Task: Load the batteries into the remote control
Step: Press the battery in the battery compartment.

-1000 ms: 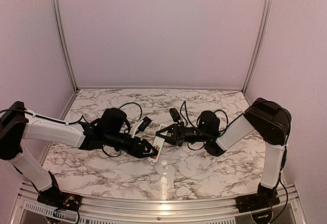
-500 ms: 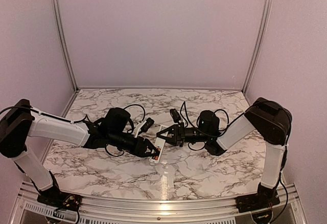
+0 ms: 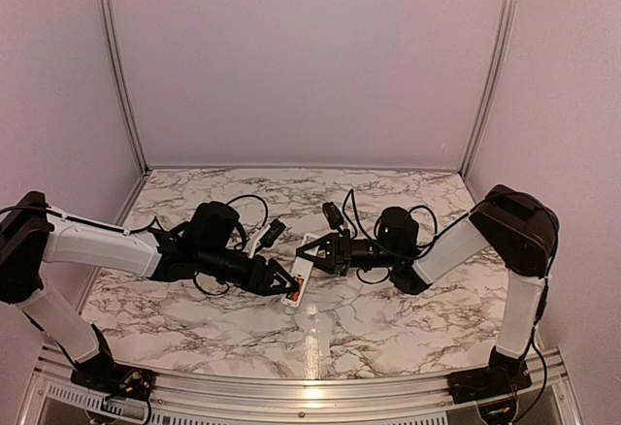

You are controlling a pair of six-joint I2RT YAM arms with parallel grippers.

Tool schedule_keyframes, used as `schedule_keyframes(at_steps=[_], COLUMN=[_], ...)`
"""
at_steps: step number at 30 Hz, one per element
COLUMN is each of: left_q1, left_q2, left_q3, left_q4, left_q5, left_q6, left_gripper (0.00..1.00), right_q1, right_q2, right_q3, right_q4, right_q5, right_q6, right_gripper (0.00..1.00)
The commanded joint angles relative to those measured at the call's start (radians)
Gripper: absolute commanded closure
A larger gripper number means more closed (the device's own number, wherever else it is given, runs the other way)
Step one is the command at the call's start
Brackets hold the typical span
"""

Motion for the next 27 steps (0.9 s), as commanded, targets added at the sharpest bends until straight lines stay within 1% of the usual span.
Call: schedule_keyframes(at_steps=[1,4,6,14,19,20,24,27], left_q1=[0.018,0.019,0.018,0.018,0.018,0.019,0.018,0.019], left_q2=[-0.044,-0.054,-0.049,-0.004,0.011,0.012,-0.011,-0.048], left_q3=[-0.054,-0.064,-0.064,-0.031,0.005,0.011,0.006,0.002], left_q4=[-0.04,-0.044,-0.051,-0.107,-0.2,-0.208,-0.18,-0.151], left_q5=[-0.026,-0.017,-0.024,-0.062,-0.149,-0.155,-0.15,-0.156], left_q6=[0.011,0.011,0.017,0.066,0.101,0.103,0.1,0.103], left_gripper=[0.42,0.41,0.43,0.57,0.65,0.64,0.47,0.36], right_q1=[0.009,0.009,0.008,0.008,0.008,0.009,0.006,-0.003], right_q2=[-0.045,-0.046,-0.047,-0.05,-0.049,-0.049,-0.049,-0.055], right_q3=[0.013,0.015,0.016,0.024,0.034,0.036,0.033,0.017], right_q4=[0.044,0.04,0.039,0.042,0.035,0.027,0.002,-0.005], right_q5=[-0.027,-0.029,-0.028,-0.032,-0.033,-0.033,-0.033,-0.034], right_q6=[0.005,0.004,0.003,0.013,0.01,0.003,-0.02,-0.03], right_gripper=[1.0,1.0,1.0,1.0,1.0,1.0,1.0,1.0])
